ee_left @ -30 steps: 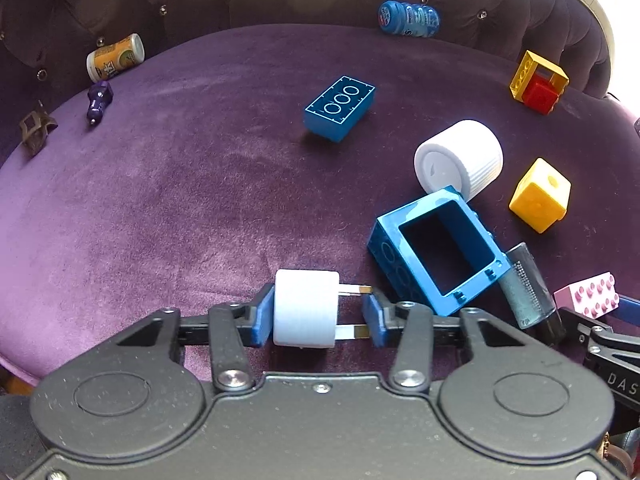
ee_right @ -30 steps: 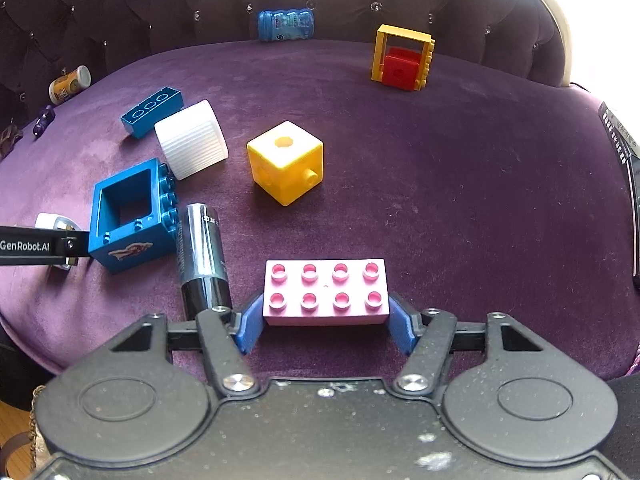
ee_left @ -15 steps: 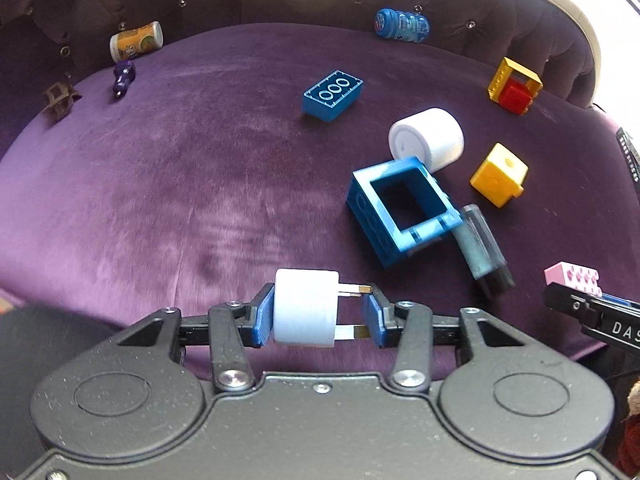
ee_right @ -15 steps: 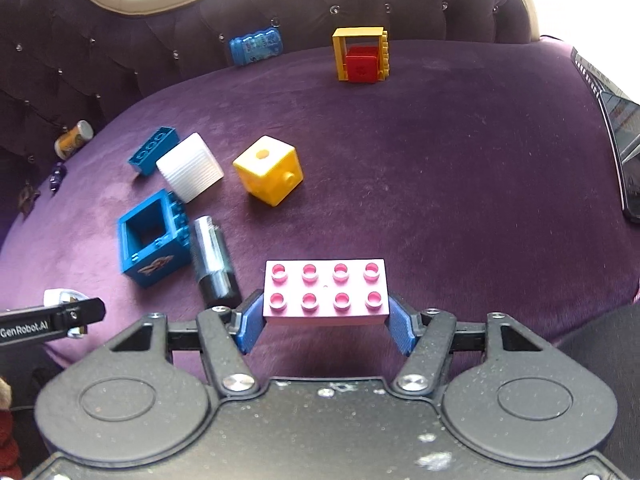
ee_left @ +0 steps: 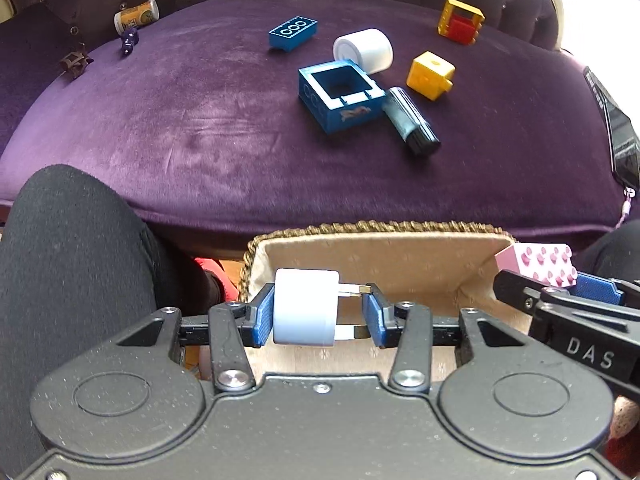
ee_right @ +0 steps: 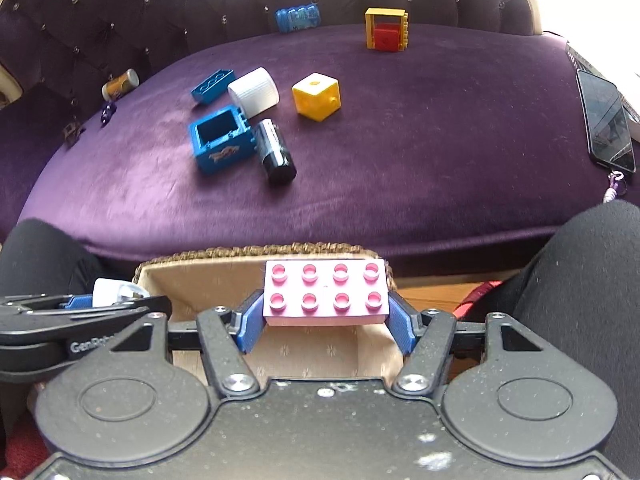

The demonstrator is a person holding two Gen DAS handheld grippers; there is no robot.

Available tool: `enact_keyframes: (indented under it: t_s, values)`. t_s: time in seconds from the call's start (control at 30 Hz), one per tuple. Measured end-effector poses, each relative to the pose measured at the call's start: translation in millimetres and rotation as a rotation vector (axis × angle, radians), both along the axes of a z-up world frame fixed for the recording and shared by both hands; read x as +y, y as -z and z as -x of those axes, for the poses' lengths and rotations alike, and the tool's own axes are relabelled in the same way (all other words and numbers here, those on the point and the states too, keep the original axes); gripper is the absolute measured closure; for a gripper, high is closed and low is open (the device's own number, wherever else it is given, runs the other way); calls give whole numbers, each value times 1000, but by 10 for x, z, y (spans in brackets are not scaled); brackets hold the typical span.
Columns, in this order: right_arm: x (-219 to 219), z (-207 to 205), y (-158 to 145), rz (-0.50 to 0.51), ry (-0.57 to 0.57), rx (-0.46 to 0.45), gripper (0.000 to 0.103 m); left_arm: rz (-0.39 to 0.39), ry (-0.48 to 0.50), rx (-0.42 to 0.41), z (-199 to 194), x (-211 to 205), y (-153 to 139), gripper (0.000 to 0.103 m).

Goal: Organize rigid objects
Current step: 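Carry both items over the basket and open both tools to drop them, then grasp the blue frame brick with left tool while right tool grasps black cylinder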

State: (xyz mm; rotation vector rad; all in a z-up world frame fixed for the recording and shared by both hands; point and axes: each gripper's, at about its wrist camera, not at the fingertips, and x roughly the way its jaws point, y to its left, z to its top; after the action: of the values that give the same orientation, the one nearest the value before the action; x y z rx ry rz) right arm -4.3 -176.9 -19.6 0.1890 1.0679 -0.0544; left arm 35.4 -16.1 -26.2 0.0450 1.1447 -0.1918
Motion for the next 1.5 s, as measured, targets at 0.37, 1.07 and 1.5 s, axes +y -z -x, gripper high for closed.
enact_keyframes:
  t_s: [0.37, 1.07, 1.5]
  values:
    - [76, 268, 4, -9, -10, 48, 40, -51, 11, 6, 238, -89, 36, 58]
    - [80, 149, 71, -4, -8, 63, 41, -66, -9, -2, 218, -80, 55, 53]
    - [80, 135, 79, 0, -9, 71, 41, -66, -22, 11, 204, -66, 60, 48]
